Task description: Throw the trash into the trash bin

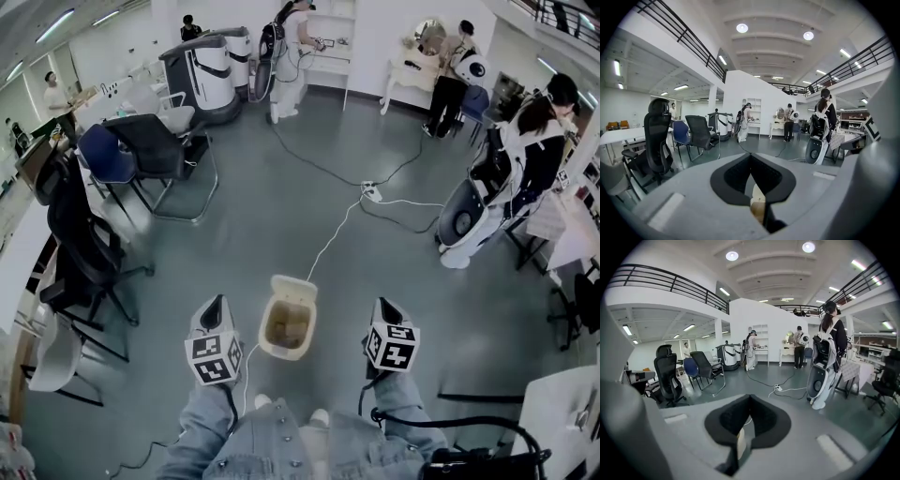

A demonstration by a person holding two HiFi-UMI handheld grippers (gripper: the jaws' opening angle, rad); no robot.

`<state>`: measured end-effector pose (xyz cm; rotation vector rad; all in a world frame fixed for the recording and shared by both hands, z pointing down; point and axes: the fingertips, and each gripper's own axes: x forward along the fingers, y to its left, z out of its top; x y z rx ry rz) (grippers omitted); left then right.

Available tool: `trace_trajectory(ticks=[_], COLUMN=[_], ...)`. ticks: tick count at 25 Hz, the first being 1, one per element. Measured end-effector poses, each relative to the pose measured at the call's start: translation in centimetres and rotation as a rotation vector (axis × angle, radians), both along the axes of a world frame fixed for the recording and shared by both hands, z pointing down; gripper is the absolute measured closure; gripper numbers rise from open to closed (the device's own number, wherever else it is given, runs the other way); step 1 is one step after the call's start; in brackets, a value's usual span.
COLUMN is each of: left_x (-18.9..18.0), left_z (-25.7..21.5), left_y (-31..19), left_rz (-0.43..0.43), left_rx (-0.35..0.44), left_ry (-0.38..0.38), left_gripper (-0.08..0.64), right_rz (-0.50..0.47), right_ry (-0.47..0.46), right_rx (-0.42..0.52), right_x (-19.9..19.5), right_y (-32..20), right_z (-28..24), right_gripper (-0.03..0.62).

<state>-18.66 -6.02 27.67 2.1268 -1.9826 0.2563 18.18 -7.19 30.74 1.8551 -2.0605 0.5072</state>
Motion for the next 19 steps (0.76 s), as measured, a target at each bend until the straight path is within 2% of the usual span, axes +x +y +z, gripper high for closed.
trace_trajectory(ticks=[19], left_x=[0.6], left_z=[0.8], left_y=[-1.6], left_rz=[0.023], left_rx=[-0.008], left_ry=[-0.002], left_gripper=[0.551], right_rz=[0.002], right_ry=[0.002], right_rx=[-0.003], right_x=[0.2], right_y=[-0.9], right_z=[0.3], right_gripper=[0.589])
